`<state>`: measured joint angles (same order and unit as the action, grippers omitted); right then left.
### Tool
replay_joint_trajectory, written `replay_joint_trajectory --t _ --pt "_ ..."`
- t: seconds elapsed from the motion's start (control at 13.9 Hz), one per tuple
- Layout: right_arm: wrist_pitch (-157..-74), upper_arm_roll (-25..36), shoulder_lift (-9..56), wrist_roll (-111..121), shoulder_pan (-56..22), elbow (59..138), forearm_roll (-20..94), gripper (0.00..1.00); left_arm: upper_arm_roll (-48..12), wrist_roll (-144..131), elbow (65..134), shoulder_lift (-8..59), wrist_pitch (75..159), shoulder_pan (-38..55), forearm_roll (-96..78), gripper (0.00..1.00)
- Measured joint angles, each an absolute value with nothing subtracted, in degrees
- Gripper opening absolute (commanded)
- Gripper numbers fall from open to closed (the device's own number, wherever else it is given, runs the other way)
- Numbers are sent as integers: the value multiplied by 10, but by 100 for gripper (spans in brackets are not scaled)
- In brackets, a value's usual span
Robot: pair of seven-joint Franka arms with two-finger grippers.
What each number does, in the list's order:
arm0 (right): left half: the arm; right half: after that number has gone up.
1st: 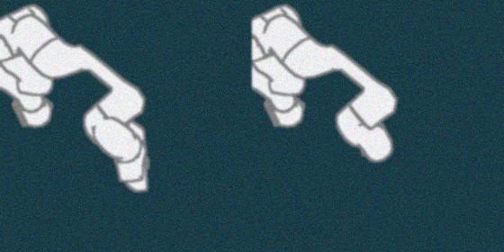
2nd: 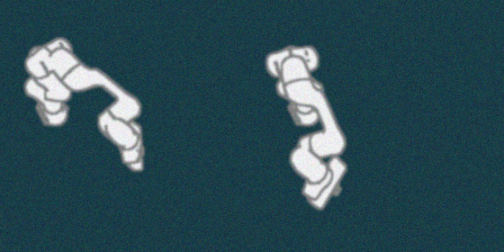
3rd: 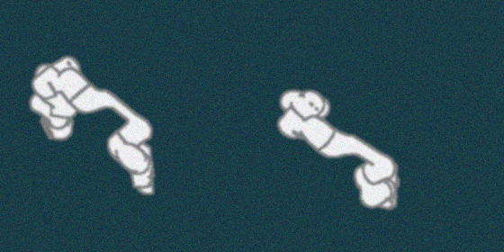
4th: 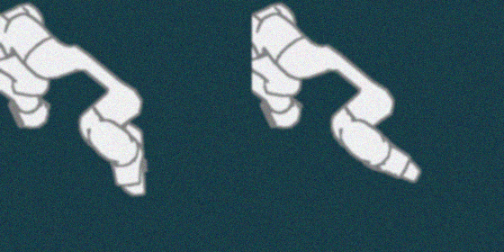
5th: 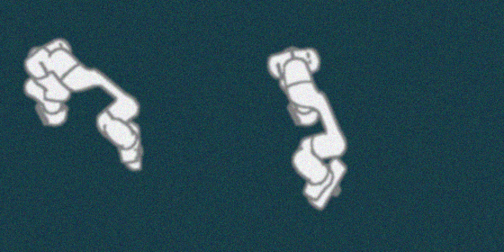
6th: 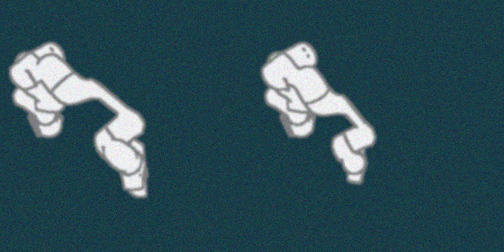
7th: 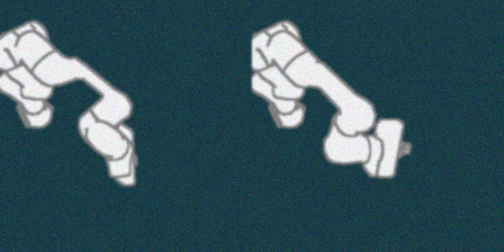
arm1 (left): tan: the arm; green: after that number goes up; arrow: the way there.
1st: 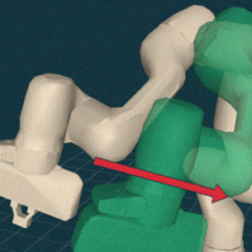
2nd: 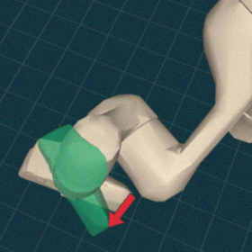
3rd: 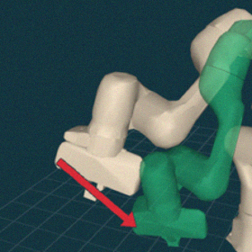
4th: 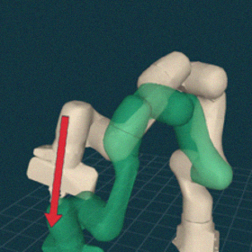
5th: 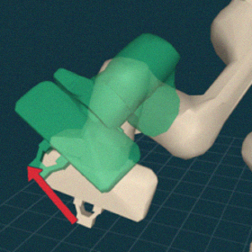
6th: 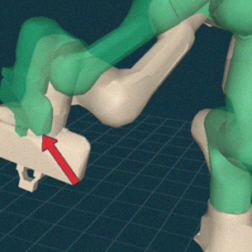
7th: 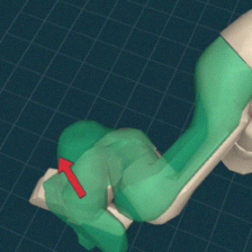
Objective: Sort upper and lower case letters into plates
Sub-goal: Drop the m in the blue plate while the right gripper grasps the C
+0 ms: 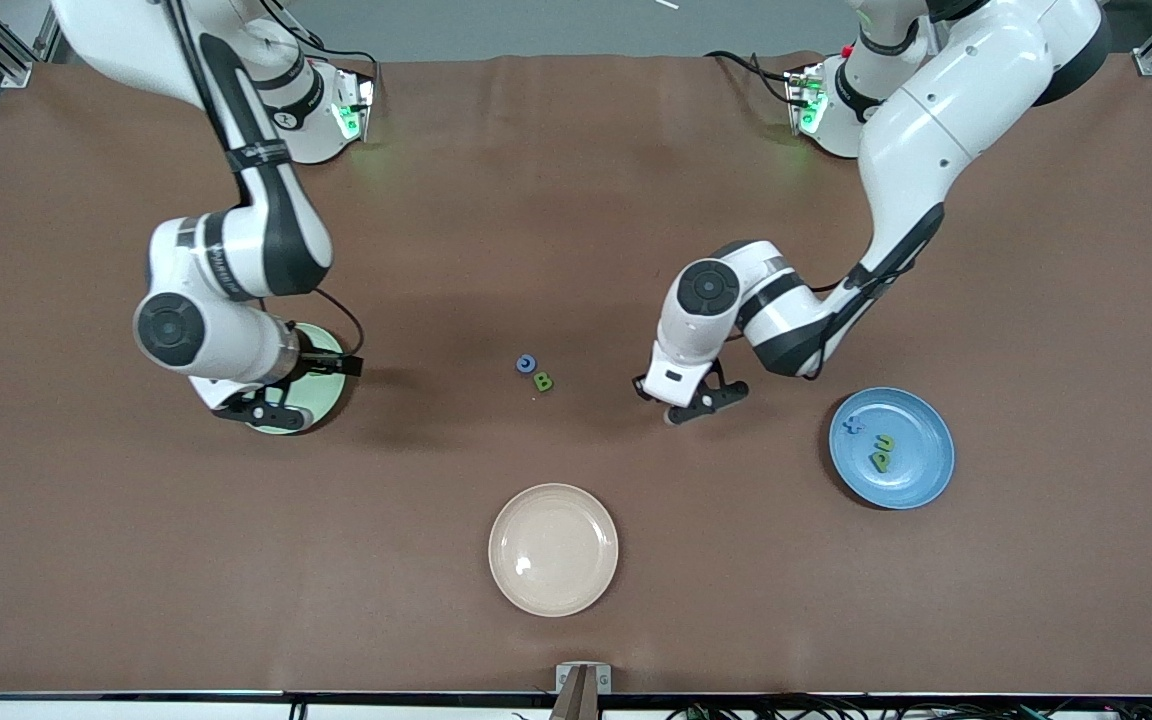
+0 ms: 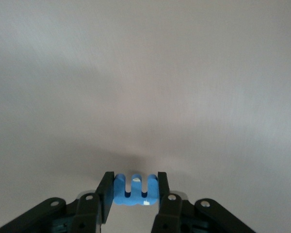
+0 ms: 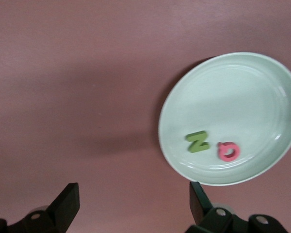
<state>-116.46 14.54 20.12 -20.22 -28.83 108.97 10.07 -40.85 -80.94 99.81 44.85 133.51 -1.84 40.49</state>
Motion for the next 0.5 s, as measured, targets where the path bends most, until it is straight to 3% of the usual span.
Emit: replay_joint_trajectory --t 0.5 --pt "-1287 143 244 -392 -398 1102 101 100 -409 -734 918 421 1226 -68 405 1"
